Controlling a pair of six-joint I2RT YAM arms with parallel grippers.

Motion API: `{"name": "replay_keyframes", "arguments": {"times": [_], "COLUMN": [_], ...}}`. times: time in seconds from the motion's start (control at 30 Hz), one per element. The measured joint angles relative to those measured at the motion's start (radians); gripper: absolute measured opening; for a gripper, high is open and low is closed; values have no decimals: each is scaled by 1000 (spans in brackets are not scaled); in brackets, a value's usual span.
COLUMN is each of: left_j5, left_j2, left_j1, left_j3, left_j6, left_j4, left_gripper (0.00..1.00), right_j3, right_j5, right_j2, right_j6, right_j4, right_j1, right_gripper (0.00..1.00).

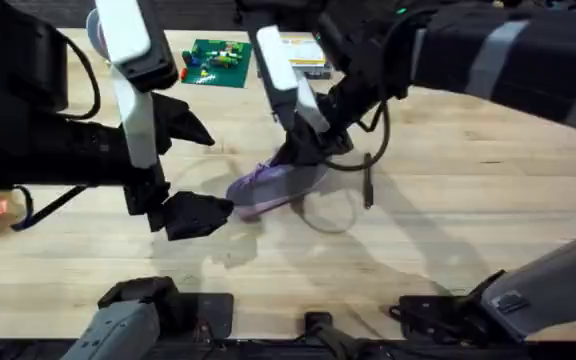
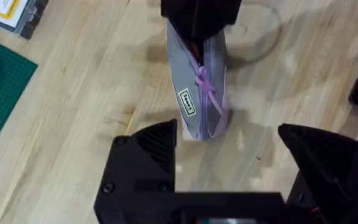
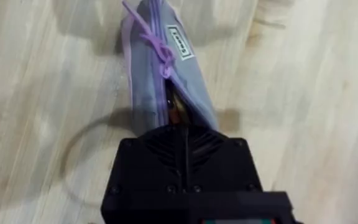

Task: Unzip the bag, pick up the pens from the table one at a time and place them inside, then zip the bag closed.

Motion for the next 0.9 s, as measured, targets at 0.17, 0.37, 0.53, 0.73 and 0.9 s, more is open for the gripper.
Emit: {"name": "replay_keyframes", "arguments": {"times": [0.17,0.37,0.53,0.73,0.9], "left_j5": [0,0,0,0,0], "left_j2": [0,0,0,0,0], "left_j1": [0,0,0,0,0], "left_j3": [0,0,0,0,0], "left_j6": [0,0,0,0,0], "left_j4": [0,0,0,0,0], "left_gripper": [994,994,994,993,993], "right_j3": [0,0,0,2,2], "right_j5": [-8,-7,-7,-6,-6], "right_j2": [39,47,47,47,47], "right_j6": [0,0,-3,-3,-3], "right_j4": [0,1,-12,-7,-7], "right_j1": [37,65,65,63,63], "right_gripper": [30,30,305,996,996]}}
